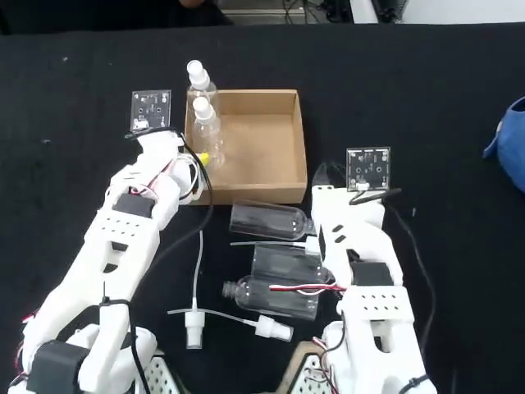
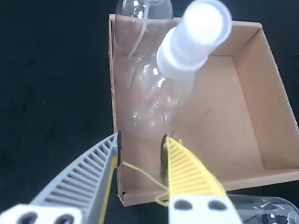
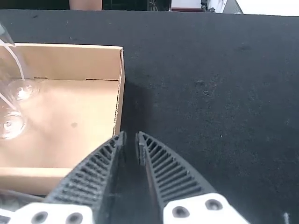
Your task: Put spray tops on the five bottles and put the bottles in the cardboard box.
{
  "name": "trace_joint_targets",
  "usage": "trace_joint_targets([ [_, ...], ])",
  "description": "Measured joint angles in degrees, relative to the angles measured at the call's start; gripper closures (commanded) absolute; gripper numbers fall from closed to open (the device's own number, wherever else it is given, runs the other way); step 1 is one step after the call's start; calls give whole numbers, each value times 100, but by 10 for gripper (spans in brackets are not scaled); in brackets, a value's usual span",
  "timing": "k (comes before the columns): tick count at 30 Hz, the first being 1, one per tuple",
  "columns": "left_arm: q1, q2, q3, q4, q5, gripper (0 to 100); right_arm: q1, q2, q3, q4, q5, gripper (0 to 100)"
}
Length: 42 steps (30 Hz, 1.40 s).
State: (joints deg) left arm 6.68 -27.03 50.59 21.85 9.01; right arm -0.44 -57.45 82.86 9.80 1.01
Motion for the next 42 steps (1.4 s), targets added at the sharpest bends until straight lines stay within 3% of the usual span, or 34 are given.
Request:
trace_joint_targets([
  [14, 62, 1152, -1029, 580, 0, 972, 0, 0, 0, 0, 0, 980],
  [28, 62, 2075, -1644, 580, 0, 971, 0, 0, 0, 0, 0, 980],
  [42, 62, 2180, -1916, 325, 0, 971, 0, 0, 0, 0, 0, 980],
])
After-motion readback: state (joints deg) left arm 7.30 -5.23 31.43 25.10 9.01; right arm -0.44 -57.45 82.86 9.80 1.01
